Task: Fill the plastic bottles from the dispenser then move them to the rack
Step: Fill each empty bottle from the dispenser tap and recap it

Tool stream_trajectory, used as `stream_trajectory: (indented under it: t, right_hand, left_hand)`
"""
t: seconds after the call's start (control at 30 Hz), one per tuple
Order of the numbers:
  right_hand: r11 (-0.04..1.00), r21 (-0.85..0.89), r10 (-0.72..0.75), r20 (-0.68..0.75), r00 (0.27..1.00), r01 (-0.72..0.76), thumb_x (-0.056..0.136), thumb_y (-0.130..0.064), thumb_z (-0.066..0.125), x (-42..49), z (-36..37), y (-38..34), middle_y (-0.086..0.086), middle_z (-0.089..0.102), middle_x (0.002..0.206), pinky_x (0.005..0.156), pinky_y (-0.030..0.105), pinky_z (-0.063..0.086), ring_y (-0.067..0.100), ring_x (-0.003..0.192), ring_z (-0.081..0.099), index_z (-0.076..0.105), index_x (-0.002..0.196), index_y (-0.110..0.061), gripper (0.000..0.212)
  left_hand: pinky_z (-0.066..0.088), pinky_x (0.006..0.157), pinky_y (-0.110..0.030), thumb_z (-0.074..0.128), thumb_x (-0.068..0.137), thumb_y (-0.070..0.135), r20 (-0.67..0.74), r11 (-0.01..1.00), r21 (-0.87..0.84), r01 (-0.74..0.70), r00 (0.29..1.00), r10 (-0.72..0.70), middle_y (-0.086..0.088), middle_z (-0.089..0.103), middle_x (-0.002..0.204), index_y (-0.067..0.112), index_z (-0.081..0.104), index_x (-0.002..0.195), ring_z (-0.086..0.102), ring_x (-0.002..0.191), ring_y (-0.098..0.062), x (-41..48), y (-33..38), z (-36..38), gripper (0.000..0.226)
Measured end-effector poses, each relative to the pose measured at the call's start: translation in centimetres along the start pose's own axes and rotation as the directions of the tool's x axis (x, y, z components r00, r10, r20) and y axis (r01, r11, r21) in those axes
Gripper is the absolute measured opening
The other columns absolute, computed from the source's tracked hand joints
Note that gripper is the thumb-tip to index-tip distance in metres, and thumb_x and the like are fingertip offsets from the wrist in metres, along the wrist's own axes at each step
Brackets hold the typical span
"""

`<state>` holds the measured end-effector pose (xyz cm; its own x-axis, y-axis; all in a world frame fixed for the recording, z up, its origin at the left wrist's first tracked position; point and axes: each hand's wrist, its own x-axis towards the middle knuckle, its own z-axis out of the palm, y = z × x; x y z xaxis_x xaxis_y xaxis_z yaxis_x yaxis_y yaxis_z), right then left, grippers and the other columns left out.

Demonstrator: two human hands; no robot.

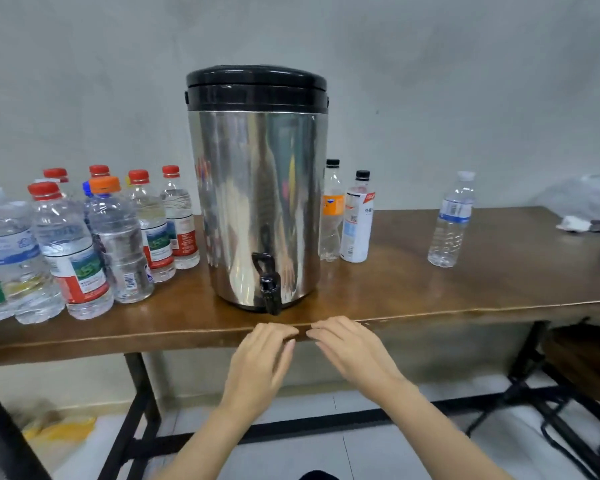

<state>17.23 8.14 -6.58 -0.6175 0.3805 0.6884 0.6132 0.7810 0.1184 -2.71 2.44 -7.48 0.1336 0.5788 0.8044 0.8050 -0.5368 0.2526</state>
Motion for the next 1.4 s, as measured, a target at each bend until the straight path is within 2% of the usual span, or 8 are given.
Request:
stream_trajectory:
  t: [0.2, 0.33, 0.47, 0.63, 0.8, 1.07, 1.23, 1.4]
  right_hand:
    - [0.980, -0.121, 0.151, -0.043, 0.988, -0.155, 0.095, -0.026, 0.049, -3.2, -3.7, 6.5, -0.010, 0.067, 0.106, 0.075, 0.025, 0.053, 0.011, 0.095, 0.061, 0.069, 0.107, -0.021, 0.024]
    - [0.958, -0.147, 0.238, -0.066, 0.969, -0.245, 0.092, -0.022, 0.062, -4.2, -5.5, 10.3, -0.009, 0.069, 0.106, 0.072, 0.028, 0.056, 0.013, 0.095, 0.063, 0.070, 0.107, -0.021, 0.018]
    - [0.928, -0.158, 0.328, -0.076, 0.942, -0.336, 0.086, -0.017, 0.073, -4.1, -6.3, 13.3, -0.010, 0.068, 0.107, 0.068, 0.029, 0.056, 0.014, 0.095, 0.064, 0.069, 0.110, -0.022, 0.024]
    - [0.878, -0.151, 0.451, -0.059, 0.890, -0.455, 0.089, -0.016, 0.069, -3.2, -6.5, 17.5, -0.005, 0.062, 0.122, 0.071, 0.037, 0.057, 0.020, 0.104, 0.061, 0.063, 0.121, -0.020, 0.033]
    - [0.711, -0.156, 0.692, -0.018, 0.722, -0.685, 0.097, -0.026, 0.059, -1.3, -6.8, 21.8, 0.002, 0.029, 0.155, 0.094, 0.040, 0.051, 0.024, 0.136, 0.033, 0.032, 0.150, -0.021, 0.060]
    - [0.385, 0.031, 0.923, -0.033, 0.384, -0.922, 0.085, -0.034, 0.075, 1.6, -6.8, 27.2, 0.013, 0.010, 0.161, 0.102, 0.050, 0.041, 0.038, 0.142, 0.020, 0.000, 0.156, -0.017, 0.105]
    - [0.289, 0.161, 0.957, -0.025, 0.289, -0.944, 0.081, -0.038, 0.079, 2.8, -6.5, 29.9, 0.014, 0.010, 0.161, 0.104, 0.054, 0.037, 0.041, 0.142, 0.020, -0.004, 0.156, -0.019, 0.113]
    - [0.300, 0.314, 0.954, -0.076, 0.291, -0.901, 0.082, -0.042, 0.076, 4.4, -6.5, 31.4, 0.012, 0.021, 0.158, 0.101, 0.053, 0.038, 0.041, 0.138, 0.030, 0.001, 0.156, -0.017, 0.108]
  left_hand:
    - [0.047, 0.076, -0.029, 0.046, 0.099, 0.028, 0.077, 0.995, 0.025, -0.102, 0.992, 0.100, 0.007, 0.065, 0.101, 0.016, 0.066, 0.106, 0.058, 0.094, -0.013, 6.0, 4.2, 6.8, 0.024]
    - [0.049, 0.081, -0.032, 0.036, 0.097, 0.040, 0.197, 0.987, 0.158, -0.008, 0.980, -0.024, 0.006, 0.065, 0.111, 0.020, 0.064, 0.114, 0.059, 0.101, -0.018, 10.3, 5.4, 10.7, 0.039]
    - [0.037, 0.103, -0.037, 0.022, 0.099, 0.048, 0.328, 0.959, 0.262, 0.112, 0.924, -0.198, 0.004, 0.054, 0.134, 0.022, 0.051, 0.134, 0.046, 0.125, -0.020, 12.5, 5.4, 14.0, 0.052]
    - [0.036, 0.109, -0.041, 0.013, 0.096, 0.052, 0.287, 0.934, 0.334, 0.129, 0.930, -0.231, -0.003, 0.056, 0.135, 0.018, 0.053, 0.136, 0.047, 0.129, -0.025, 13.6, 5.1, 16.0, 0.066]
    - [0.010, 0.122, -0.043, -0.003, 0.090, 0.060, 0.337, 0.924, 0.340, 0.174, 0.895, -0.292, -0.002, 0.032, 0.157, 0.024, 0.028, 0.153, 0.021, 0.148, -0.024, 13.5, 5.1, 16.1, 0.079]
    - [-0.002, 0.121, -0.042, -0.006, 0.090, 0.062, 0.318, 0.911, 0.379, 0.163, 0.902, -0.293, 0.000, 0.020, 0.163, 0.028, 0.016, 0.156, 0.011, 0.152, -0.022, 13.6, 5.4, 16.2, 0.077]
    - [-0.001, 0.121, -0.042, 0.000, 0.095, 0.060, 0.309, 0.901, 0.415, 0.128, 0.911, -0.272, -0.001, 0.026, 0.161, 0.026, 0.022, 0.155, 0.016, 0.151, -0.022, 13.5, 5.6, 16.3, 0.072]
    - [0.003, 0.121, -0.042, 0.005, 0.097, 0.059, 0.295, 0.892, 0.430, 0.138, 0.912, -0.284, -0.002, 0.032, 0.159, 0.025, 0.030, 0.153, 0.023, 0.149, -0.022, 13.6, 5.9, 16.3, 0.070]
